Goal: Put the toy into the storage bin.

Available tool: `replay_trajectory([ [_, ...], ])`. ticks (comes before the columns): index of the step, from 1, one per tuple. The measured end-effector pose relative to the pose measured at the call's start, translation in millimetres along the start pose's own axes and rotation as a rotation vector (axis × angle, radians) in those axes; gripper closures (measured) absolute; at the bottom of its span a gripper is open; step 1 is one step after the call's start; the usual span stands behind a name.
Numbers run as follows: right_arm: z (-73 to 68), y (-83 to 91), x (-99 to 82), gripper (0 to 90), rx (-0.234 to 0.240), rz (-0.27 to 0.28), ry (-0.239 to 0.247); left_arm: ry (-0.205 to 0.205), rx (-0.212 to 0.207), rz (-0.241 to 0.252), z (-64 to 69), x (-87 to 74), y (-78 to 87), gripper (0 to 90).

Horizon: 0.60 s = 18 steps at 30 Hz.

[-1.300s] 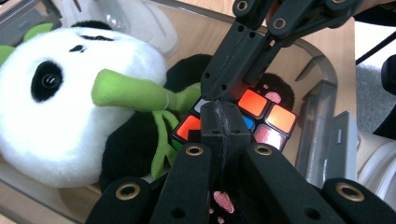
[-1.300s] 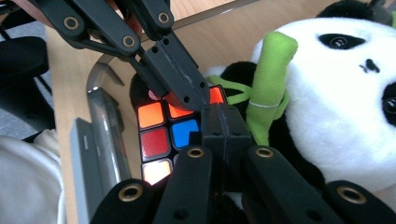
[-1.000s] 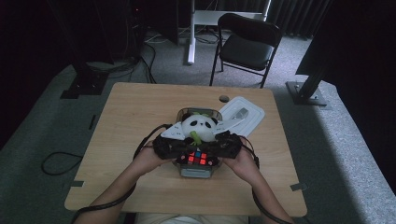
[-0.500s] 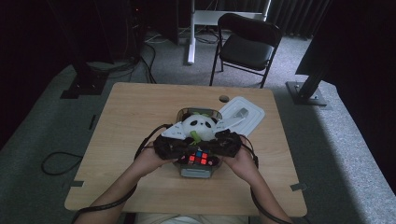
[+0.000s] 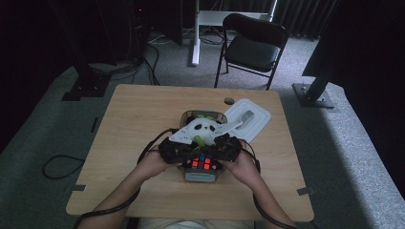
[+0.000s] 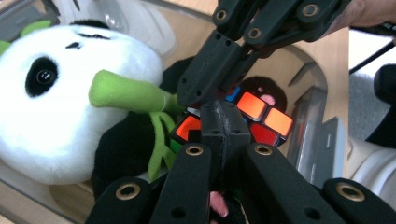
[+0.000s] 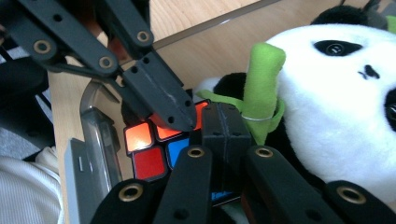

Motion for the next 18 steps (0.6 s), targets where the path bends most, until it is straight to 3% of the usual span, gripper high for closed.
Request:
replay_trajectory([
  [3, 0.9, -3.5, -1.1, 90.0, 0.009, 0.000, -0.011, -0.036, 0.026, -0.032, 1.7, 0.5, -0.8, 90.0],
  [9, 2.4, -3.4, -2.8, 90.0, 0.007, 0.003, -0.024, -0.044, 0.026, -0.042, 1.7, 3.1, -1.9, 90.0],
  [10, 2.0, -3.0, -2.1, 90.0, 0.010, 0.004, -0.027, -0.038, 0.020, -0.029, 1.5, 3.5, 0.8, 90.0],
  [12, 1.6, 5.3, 0.6, 90.0, 0.044, 0.058, -0.036, -0.012, -0.018, 0.021, 0.2, 4.9, 6.5, 90.0],
  [13, 2.1, 10.8, 1.5, 90.0, 0.046, 0.084, -0.045, 0.020, -0.053, 0.088, 1.3, 7.3, 15.8, 90.0],
  [18, 0.3, 31.6, 2.2, 90.0, 0.019, 0.131, -0.044, 0.028, -0.032, 0.130, 6.0, 10.9, 27.9, 90.0],
])
Point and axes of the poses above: each handheld gripper's, and its own axes: y roughly backward along the jaws, x roughly out of its top, z roughly to its right, the point moved 5 cm from there along -y, roughly forward along the jaws, and after that the axes turned 4 degrees about -z, right-handed, at the moved point
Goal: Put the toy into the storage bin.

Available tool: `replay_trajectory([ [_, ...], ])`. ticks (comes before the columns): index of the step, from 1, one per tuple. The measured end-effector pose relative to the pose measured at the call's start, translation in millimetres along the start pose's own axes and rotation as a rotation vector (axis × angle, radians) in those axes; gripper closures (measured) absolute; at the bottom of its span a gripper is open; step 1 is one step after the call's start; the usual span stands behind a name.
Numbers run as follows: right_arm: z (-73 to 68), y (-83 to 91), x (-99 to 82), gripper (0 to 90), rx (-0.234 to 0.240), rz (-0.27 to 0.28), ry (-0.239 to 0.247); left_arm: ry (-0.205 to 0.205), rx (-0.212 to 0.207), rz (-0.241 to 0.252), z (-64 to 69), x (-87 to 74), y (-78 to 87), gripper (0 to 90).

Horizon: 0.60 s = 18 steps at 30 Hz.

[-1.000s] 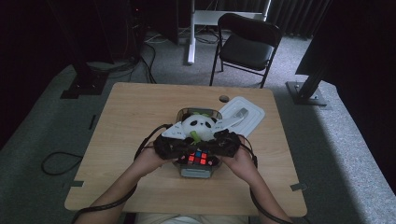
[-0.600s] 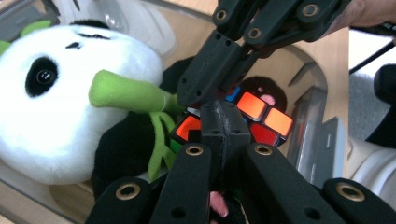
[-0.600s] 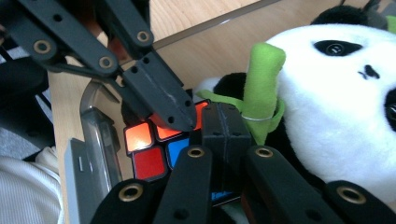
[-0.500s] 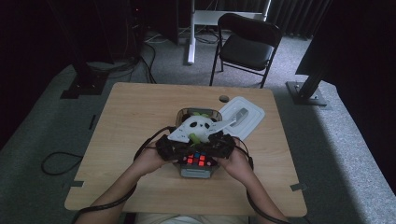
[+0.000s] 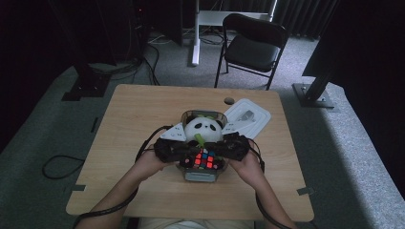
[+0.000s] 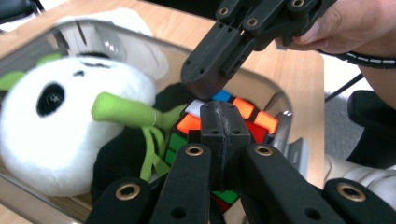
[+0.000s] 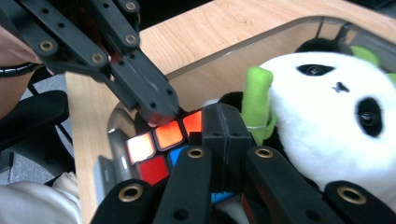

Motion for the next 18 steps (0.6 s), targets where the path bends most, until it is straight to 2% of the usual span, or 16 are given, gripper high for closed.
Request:
replay_trajectory([
  [3, -2.6, -0.3, -3.0, 90.0, 0.000, -0.034, 0.002, 0.007, -0.005, -0.001, 1.5, 2.6, -0.8, 90.0],
  [4, -2.8, -2.9, -4.7, 90.0, 0.006, -0.044, -0.003, -0.001, -0.005, -0.017, 2.6, 2.9, -4.8, 90.0],
  [7, -2.6, -6.2, -7.6, 90.0, 0.010, -0.048, -0.006, 0.000, -0.013, -0.033, 3.3, 2.3, -9.6, 90.0],
  [8, -3.5, -4.2, -9.0, 90.0, 0.011, -0.043, -0.009, -0.006, -0.006, -0.043, 3.3, 1.5, -11.7, 90.0],
  [10, -1.9, -0.1, -11.1, 90.0, 0.009, -0.030, -0.020, -0.004, -0.019, -0.050, 4.2, 0.0, -14.5, 90.0],
  [14, 5.4, 4.0, -15.5, 90.0, -0.007, -0.030, -0.045, -0.011, -0.020, -0.061, 4.8, 0.1, -15.7, 90.0],
  [18, 3.9, -0.4, -15.2, 90.0, -0.009, -0.049, -0.035, -0.007, -0.041, -0.074, 5.6, -3.7, -19.2, 90.0],
])
Point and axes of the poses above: each handheld gripper's, and its own axes: y roughly backward along the jaws, x roughly out of its top, z roughly to its right, the point moved 5 cm from there along -y, roughly forward along the jaws, and after that the axes turned 4 degrees about -z, right-handed, at the moved point
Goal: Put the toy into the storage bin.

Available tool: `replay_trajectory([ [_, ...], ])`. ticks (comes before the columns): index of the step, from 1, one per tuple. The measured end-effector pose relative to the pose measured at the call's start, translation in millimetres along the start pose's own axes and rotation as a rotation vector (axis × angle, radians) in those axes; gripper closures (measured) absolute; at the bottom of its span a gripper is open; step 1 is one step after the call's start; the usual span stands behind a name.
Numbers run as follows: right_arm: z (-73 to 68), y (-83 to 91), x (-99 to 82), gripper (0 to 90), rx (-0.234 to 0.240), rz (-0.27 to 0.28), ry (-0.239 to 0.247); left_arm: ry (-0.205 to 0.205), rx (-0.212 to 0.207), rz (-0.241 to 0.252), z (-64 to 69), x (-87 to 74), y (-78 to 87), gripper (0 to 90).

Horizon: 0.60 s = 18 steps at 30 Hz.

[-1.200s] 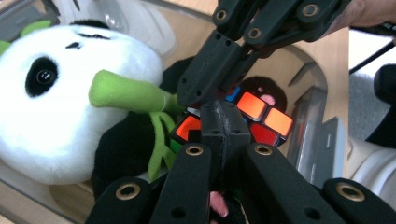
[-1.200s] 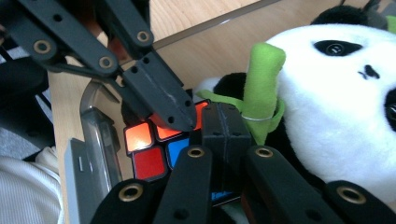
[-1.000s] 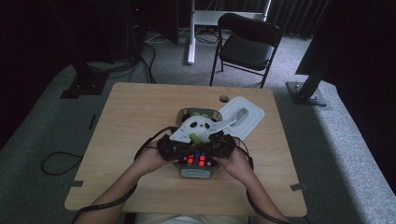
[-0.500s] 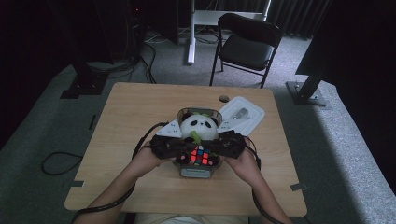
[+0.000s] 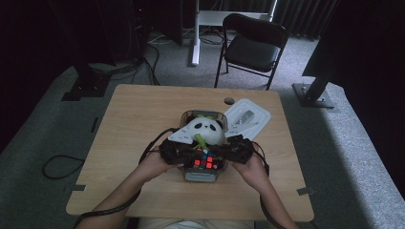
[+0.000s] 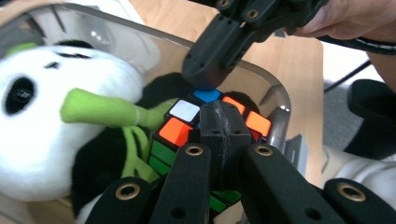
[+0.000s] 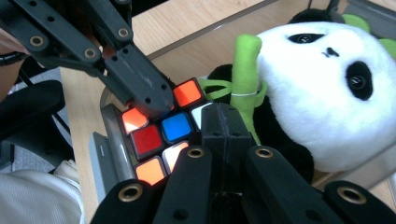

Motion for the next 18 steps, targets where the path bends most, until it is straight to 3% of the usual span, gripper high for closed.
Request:
replay_trajectory([
  [5, -0.6, -7.4, 2.1, 90.0, -0.008, -0.025, 0.019, 0.002, -0.013, -0.009, -2.1, -3.3, -1.6, 90.0],
  [13, 6.0, -18.4, -2.3, 90.0, 0.006, -0.046, -0.007, 0.017, -0.048, -0.023, -6.6, -9.7, -8.3, 90.0],
  [14, 6.6, -18.7, -3.5, 90.0, 0.005, -0.048, -0.006, 0.015, -0.048, -0.025, -6.8, -9.9, -9.4, 90.0],
  [15, 6.6, -19.5, -4.5, 90.0, 0.002, -0.049, -0.010, -0.019, -0.021, -0.040, -4.0, -9.0, -11.8, 90.0],
  [18, 6.0, -19.9, -5.0, 90.0, -0.014, -0.057, -0.004, -0.020, -0.019, -0.051, -3.8, -7.8, -12.0, 90.0],
])
Point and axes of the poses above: each handheld gripper's, and its own axes: y roughly backward along the jaws, x roughly out of its top, z roughly to its right, the point moved 5 cm from there along -y, roughly forward along the jaws, and after that the axes turned 4 degrees about -z, right-handed, at the moved point
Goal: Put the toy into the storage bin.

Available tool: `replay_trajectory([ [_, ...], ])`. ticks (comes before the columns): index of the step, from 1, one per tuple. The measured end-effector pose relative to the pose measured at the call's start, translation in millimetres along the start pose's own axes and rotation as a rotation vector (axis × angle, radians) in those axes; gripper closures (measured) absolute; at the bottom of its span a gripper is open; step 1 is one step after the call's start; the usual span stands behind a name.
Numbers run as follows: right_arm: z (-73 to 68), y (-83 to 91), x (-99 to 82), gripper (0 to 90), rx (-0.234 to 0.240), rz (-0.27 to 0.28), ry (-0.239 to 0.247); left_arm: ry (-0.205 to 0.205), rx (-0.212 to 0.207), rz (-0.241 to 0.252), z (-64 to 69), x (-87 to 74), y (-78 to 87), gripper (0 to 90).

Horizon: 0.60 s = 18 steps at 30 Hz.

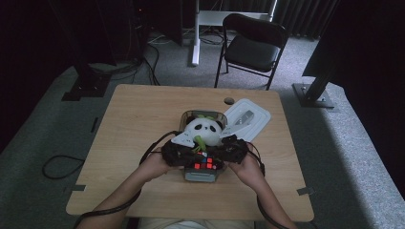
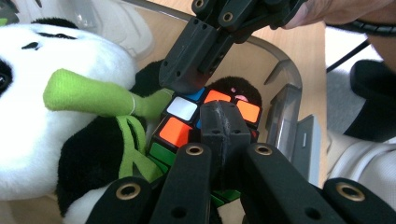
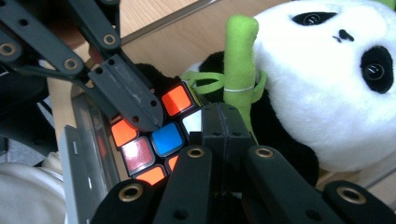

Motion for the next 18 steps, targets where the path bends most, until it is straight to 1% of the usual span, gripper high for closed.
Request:
replay_trajectory([
  [1, -1.3, -0.1, 0.9, 90.0, -0.011, -0.004, 0.004, 0.001, 0.001, 0.000, 0.0, -0.2, 0.7, 90.0],
  [3, -2.1, 0.7, 1.3, 90.0, -0.009, 0.002, 0.004, -0.006, -0.004, 0.002, 0.2, -0.5, 1.3, 90.0],
  [4, -2.8, 2.3, 1.6, 90.0, 0.000, 0.006, -0.001, 0.004, -0.018, 0.012, 0.3, -0.5, 2.2, 90.0],
  [5, -2.8, 2.3, 1.6, 90.0, 0.000, 0.006, -0.001, 0.014, -0.038, 0.038, -0.2, 0.3, 5.6, 90.0],
  [6, -3.6, 8.7, 4.4, 90.0, 0.027, 0.041, -0.011, 0.024, -0.051, 0.055, -0.8, 0.7, 8.6, 90.0],
  [7, -3.6, 8.7, 4.4, 90.0, 0.027, 0.041, -0.011, 0.037, -0.062, 0.075, -1.2, 1.3, 10.6, 90.0],
  [8, -4.2, 11.1, 5.3, 90.0, 0.033, 0.051, -0.011, 0.049, -0.083, 0.099, -0.4, 1.9, 13.2, 87.4],
  [9, -3.8, 16.1, 7.5, 72.3, 0.026, 0.071, -0.031, 0.038, -0.053, 0.099, 1.2, 2.0, 16.3, 75.7],
  [10, -3.0, 18.1, 7.8, 67.0, 0.028, 0.076, -0.038, 0.038, -0.053, 0.099, 1.2, 2.0, 16.3, 72.2],
  [11, -1.9, 20.4, 8.5, 61.4, 0.027, 0.090, -0.050, 0.044, -0.060, 0.107, 1.1, 2.1, 18.0, 71.1],
  [12, -1.9, 20.4, 8.5, 61.4, 0.027, 0.090, -0.050, 0.044, -0.060, 0.107, 1.1, 2.1, 18.0, 69.3],
  [13, -0.3, 22.6, 9.3, 53.4, 0.019, 0.097, -0.054, 0.049, -0.060, 0.116, 0.6, 2.2, 19.0, 64.3],
  [14, 0.8, 23.6, 9.4, 50.8, 0.012, 0.096, -0.057, 0.060, -0.049, 0.122, -1.6, 2.6, 22.1, 60.9],
  [15, 1.7, 25.4, 9.6, 48.3, 0.010, 0.108, -0.068, 0.065, -0.035, 0.130, -3.2, 2.7, 23.8, 58.3],
  [16, 2.9, 26.7, 9.6, 43.2, 0.012, 0.116, -0.076, 0.073, -0.033, 0.134, -5.1, 2.7, 25.4, 50.9],
  [17, 4.4, 27.7, 9.3, 39.6, 0.005, 0.114, -0.087, 0.080, -0.027, 0.138, -6.8, 2.4, 26.8, 46.7],
  [18, 4.4, 27.7, 9.3, 39.6, 0.005, 0.114, -0.087, 0.080, -0.027, 0.138, -6.8, 2.4, 26.8, 43.9],
])
Point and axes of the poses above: each handheld gripper's, and its own axes: y roughly backward along the jaws, x roughly out of its top, z roughly to its right, the point moved 5 cm from there along -y, roughly forward along the jaws, and after that the axes turned 4 degrees about -z, right-handed, at the moved point
